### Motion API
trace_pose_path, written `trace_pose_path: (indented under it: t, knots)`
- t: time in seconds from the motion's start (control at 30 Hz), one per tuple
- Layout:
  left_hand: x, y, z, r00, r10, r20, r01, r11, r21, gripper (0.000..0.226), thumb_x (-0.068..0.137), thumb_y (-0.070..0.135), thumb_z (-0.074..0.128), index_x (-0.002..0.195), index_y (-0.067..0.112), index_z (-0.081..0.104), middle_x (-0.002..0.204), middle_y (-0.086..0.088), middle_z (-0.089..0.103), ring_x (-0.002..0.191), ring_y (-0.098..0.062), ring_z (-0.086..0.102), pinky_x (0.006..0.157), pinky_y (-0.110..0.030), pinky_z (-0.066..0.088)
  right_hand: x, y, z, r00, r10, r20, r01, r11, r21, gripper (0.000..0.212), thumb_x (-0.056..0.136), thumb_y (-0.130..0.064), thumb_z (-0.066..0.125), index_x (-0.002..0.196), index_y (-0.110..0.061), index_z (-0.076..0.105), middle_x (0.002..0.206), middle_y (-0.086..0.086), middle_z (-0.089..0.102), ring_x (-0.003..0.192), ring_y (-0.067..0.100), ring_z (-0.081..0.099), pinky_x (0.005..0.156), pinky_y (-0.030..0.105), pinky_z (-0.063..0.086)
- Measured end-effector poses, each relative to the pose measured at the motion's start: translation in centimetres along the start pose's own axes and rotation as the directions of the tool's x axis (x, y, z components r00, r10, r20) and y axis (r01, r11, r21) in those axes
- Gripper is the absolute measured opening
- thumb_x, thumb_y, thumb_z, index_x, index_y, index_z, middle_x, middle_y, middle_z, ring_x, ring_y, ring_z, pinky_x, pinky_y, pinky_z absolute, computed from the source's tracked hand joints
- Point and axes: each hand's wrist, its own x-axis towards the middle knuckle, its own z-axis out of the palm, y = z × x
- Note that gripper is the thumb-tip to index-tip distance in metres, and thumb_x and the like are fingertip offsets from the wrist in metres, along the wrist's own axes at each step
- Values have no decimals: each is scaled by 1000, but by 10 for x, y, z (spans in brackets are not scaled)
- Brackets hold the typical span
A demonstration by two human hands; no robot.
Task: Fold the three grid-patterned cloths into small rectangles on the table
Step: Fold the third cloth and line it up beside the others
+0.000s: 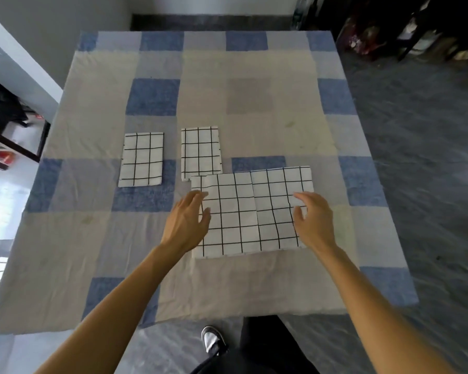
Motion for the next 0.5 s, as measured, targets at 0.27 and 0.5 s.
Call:
trace_pose_path:
  t: [0.27,0.5]
  knots:
    - [78,3,50,978,-196,78,182,971,158,50,100,28,31,146,12,22,154,-13,21,143,-28,14,116,-43,9,59,-45,84,905,-178,387,196,981,-7,42,99,-27,47,140,-15,45,150,9,38,143,27,24,117,44,21]
    - [90,-41,48,961,-253,-115,271,941,201,33,95,20,47,127,9,51,130,-13,50,123,-29,43,106,-44,32,91,-50,125,862,-230,453,283,958,-51,44,101,-32,42,143,-17,39,158,12,20,148,28,4,119,43,4]
